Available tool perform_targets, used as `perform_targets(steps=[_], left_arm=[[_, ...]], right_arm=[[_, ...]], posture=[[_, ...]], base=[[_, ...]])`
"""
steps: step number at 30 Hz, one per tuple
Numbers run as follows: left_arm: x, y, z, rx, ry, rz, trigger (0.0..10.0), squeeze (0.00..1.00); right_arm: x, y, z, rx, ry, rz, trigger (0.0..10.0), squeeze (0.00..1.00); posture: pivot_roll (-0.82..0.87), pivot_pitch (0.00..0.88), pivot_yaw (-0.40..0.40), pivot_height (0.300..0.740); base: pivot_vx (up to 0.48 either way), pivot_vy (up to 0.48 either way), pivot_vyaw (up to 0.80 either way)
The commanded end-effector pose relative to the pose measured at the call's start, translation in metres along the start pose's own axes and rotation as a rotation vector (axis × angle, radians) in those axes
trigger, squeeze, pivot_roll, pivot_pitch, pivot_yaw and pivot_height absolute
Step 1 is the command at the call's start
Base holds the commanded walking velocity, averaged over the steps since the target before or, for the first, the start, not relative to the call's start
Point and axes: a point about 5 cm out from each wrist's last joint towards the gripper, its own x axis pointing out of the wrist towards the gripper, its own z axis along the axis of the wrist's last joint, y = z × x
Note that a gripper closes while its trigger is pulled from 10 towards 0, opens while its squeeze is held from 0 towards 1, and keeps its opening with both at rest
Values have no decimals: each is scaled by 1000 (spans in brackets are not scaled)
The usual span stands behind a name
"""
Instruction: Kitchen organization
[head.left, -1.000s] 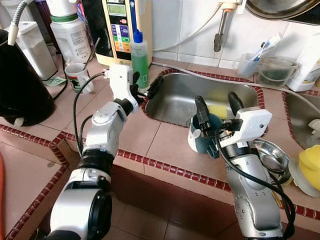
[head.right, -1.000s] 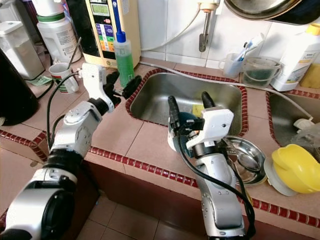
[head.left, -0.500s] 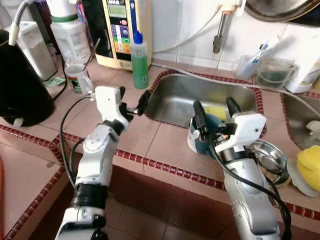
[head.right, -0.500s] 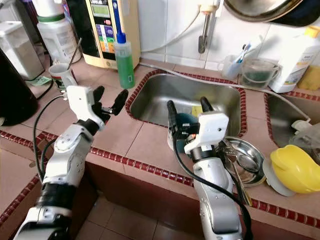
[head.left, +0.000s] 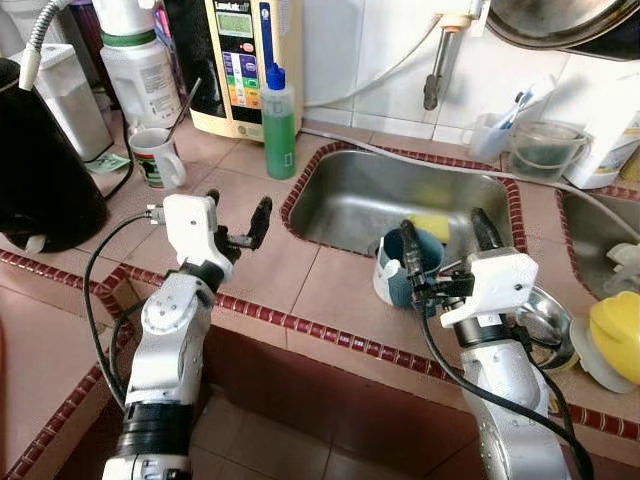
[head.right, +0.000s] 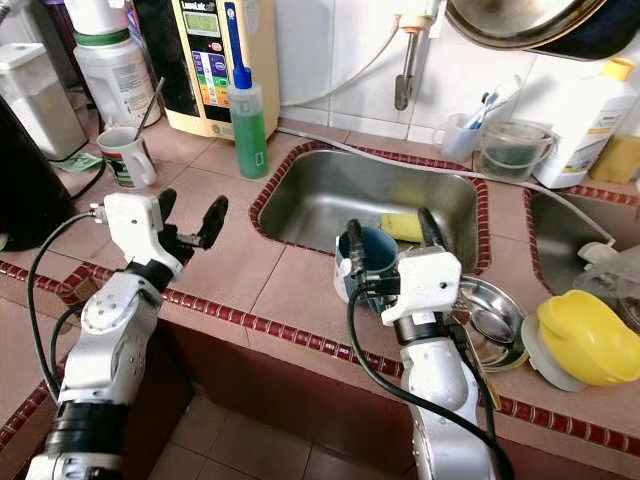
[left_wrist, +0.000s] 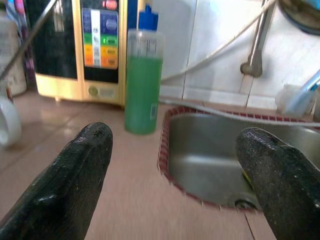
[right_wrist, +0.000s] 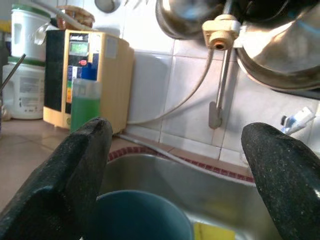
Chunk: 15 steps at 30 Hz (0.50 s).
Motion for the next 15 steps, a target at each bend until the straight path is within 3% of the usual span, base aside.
perform_targets(steps=[1,6,11,15], left_arm=[[-1,-1,5,17,-15,-15,10000,0],[-3,-3,6,21,-19,-22,10000,0],[-8,-9,7,104,-32,-60,10000,0],[-18,-12,-1,76,-21,-85,10000,0]], right_arm=[[-4,-3,-5,9,16,-12,10000,204],[-8,4,-8,38,22,40,10000,204],[-15,10,-13,54,47,81,10000,204],[-22,10,-18,52,70,94,10000,188]], posture=[[-21,0,29,740],[-19,0,27,740],[-16,0,23,740],[-14,0,23,740]], base=[[0,0,0],[0,0,0],[0,0,0],[0,0,0]])
